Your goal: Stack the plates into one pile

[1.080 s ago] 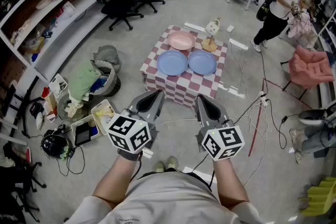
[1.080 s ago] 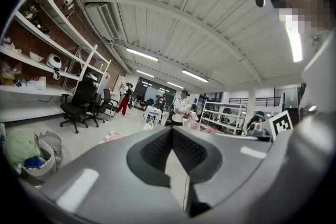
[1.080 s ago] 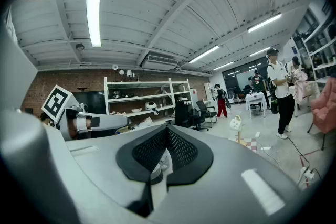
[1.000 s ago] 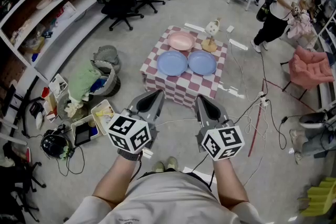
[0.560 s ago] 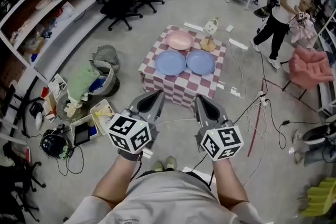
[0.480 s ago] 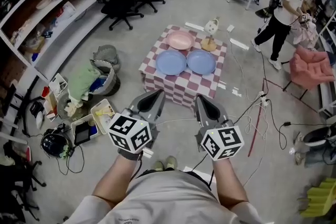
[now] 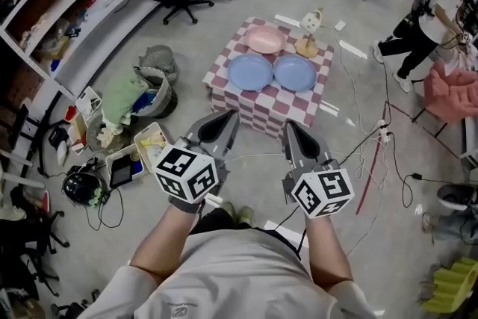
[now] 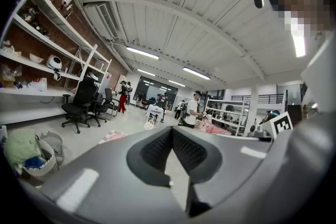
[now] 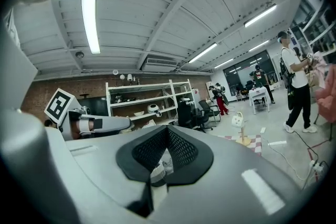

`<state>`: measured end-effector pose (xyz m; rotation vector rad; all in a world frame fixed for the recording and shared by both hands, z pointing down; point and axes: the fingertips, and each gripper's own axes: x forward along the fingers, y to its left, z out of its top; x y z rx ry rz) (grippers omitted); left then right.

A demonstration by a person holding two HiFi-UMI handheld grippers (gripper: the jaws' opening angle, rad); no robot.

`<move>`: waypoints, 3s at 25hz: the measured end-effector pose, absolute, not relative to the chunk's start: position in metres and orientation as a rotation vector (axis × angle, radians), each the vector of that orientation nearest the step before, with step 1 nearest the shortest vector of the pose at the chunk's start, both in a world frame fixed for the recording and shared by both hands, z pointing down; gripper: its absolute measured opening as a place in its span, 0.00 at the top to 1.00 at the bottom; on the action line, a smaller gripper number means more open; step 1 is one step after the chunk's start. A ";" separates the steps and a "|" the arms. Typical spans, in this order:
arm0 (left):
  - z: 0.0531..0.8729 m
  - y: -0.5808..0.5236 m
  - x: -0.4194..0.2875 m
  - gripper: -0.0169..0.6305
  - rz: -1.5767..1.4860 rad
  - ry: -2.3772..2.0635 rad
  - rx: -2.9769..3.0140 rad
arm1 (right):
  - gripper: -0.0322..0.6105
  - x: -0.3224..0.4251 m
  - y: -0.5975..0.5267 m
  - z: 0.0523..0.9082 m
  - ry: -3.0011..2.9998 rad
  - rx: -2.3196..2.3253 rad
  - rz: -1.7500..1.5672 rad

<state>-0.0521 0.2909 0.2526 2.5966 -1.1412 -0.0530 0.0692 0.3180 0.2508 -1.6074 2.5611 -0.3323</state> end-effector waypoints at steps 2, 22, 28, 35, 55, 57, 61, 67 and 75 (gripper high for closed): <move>0.253 0.284 -0.052 0.96 -0.048 -1.152 2.594 | 0.94 0.072 0.312 0.251 2.562 -1.613 -0.332; 0.302 0.131 -0.046 0.96 0.019 -1.042 2.641 | 0.93 0.059 0.167 0.319 2.648 -1.799 -0.358; 0.329 0.074 -0.043 0.96 0.050 -0.935 2.669 | 0.93 0.049 0.112 0.351 2.658 -1.909 -0.396; 0.356 0.028 -0.029 0.96 0.093 -0.846 2.681 | 0.94 0.059 0.069 0.373 2.623 -2.023 -0.426; 0.456 -0.072 0.040 0.96 0.260 -0.760 2.666 | 0.93 0.118 -0.048 0.541 2.940 -2.179 -0.592; 0.469 -0.081 0.047 0.96 0.280 -0.757 2.650 | 0.93 0.124 -0.055 0.566 2.994 -2.173 -0.638; 0.496 -0.095 0.063 0.96 0.331 -0.743 2.619 | 0.93 0.133 -0.068 0.608 3.109 -2.151 -0.667; 0.535 -0.111 0.079 0.96 0.380 -0.760 2.546 | 0.91 0.143 -0.079 0.666 3.296 -2.108 -0.677; 0.574 -0.125 0.082 0.96 0.439 -0.819 2.441 | 0.85 0.152 -0.083 0.733 3.570 -2.014 -0.598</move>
